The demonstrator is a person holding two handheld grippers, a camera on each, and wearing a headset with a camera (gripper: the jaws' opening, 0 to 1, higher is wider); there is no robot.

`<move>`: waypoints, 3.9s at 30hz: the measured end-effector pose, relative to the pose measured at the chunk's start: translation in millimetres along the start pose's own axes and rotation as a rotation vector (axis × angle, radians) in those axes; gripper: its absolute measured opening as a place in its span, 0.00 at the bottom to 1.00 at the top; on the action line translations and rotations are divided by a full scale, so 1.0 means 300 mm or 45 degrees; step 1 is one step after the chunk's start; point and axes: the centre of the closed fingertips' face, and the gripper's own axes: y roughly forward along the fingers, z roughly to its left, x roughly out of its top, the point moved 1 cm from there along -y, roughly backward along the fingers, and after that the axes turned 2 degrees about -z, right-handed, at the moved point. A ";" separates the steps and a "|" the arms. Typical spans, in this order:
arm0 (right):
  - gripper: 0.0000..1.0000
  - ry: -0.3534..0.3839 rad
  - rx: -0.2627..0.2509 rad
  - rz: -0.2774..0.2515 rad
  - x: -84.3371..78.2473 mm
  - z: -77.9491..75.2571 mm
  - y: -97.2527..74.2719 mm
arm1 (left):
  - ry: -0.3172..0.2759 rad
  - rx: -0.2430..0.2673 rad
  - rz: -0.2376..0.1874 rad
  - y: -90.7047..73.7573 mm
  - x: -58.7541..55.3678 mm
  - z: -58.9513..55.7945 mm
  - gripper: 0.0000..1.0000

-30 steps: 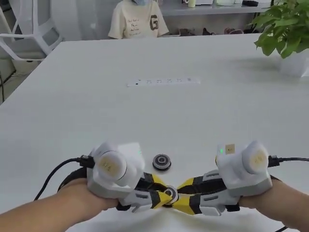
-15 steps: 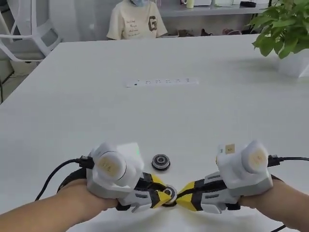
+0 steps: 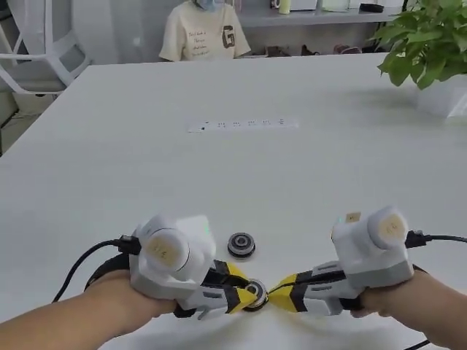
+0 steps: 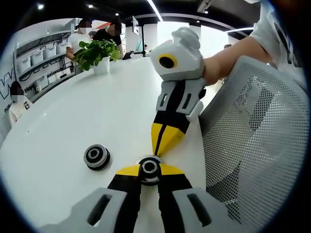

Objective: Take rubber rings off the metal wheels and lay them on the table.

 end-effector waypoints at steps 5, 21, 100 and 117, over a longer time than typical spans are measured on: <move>0.00 0.120 -0.004 -0.059 0.017 -0.006 -0.005 | 0.002 -0.003 0.005 0.000 0.000 0.000 0.07; 0.00 0.199 0.001 -0.101 0.034 -0.003 -0.002 | 0.003 0.024 0.025 0.003 0.000 0.003 0.07; 0.00 0.086 0.084 -0.183 0.125 0.046 -0.029 | -0.073 -0.002 -0.053 -0.101 0.071 0.003 0.32; 0.00 0.007 0.129 -0.179 0.208 0.075 -0.021 | -0.071 0.101 -0.146 -0.278 0.094 0.044 0.52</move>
